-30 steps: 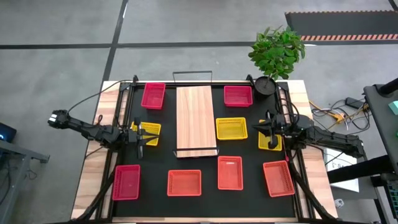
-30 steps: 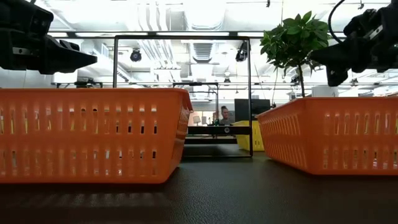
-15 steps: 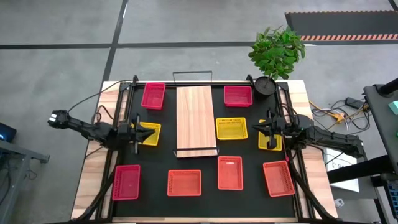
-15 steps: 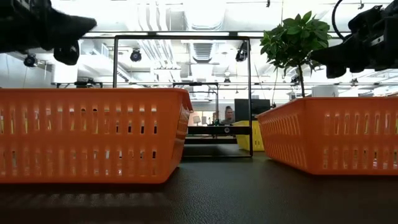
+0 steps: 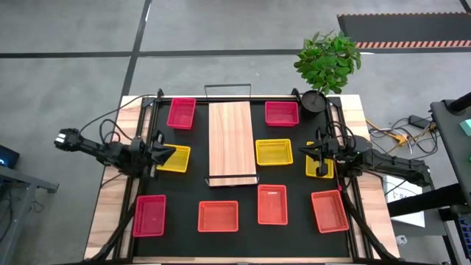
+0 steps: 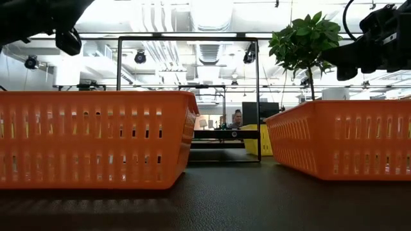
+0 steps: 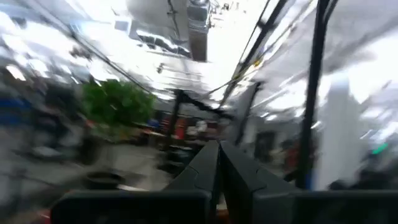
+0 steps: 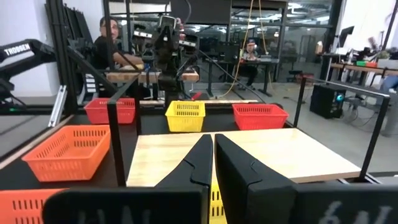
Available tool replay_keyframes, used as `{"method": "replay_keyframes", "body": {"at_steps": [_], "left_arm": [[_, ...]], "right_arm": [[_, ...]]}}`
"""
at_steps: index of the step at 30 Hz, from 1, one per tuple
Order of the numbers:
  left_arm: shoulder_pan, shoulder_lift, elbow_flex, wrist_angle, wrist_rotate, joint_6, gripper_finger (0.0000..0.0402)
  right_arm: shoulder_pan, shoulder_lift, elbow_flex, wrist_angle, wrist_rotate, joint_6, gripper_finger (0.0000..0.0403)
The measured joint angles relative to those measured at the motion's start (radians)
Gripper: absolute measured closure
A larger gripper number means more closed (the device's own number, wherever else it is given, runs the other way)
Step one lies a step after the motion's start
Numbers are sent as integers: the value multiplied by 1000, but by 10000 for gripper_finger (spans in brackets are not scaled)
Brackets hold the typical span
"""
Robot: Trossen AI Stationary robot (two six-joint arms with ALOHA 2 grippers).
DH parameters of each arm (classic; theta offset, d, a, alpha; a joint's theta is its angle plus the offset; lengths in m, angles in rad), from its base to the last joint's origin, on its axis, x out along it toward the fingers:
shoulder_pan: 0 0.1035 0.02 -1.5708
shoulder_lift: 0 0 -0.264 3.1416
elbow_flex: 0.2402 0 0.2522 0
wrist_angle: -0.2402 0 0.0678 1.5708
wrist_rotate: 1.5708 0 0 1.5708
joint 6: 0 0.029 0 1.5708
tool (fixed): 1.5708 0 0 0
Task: Stack baskets on shelf by color
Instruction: Put the left yellow bin on the shelf
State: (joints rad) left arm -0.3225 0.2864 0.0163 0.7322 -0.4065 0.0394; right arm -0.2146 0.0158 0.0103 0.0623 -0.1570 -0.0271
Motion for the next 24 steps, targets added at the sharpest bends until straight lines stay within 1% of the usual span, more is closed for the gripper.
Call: {"method": "replay_keyframes", "body": {"at_steps": [2,5,8,11,16,22,24], "left_arm": [[0,0,16,7,-24,69,402],[0,0,51,27,-56,44,402],[0,2,78,25,-57,2,402],[0,16,94,22,-57,-8,402],[0,70,103,20,-57,-7,402],[0,146,118,21,-58,-11,402],[0,174,131,20,-59,-44,402]], "right_arm": [[0,0,0,2,0,-3,394],[0,0,0,2,0,-10,394],[0,0,0,3,0,-10,394],[0,0,0,31,0,-10,394],[0,0,0,88,0,-10,394],[0,0,0,115,0,-11,394],[0,0,0,133,0,-22,394]]}}
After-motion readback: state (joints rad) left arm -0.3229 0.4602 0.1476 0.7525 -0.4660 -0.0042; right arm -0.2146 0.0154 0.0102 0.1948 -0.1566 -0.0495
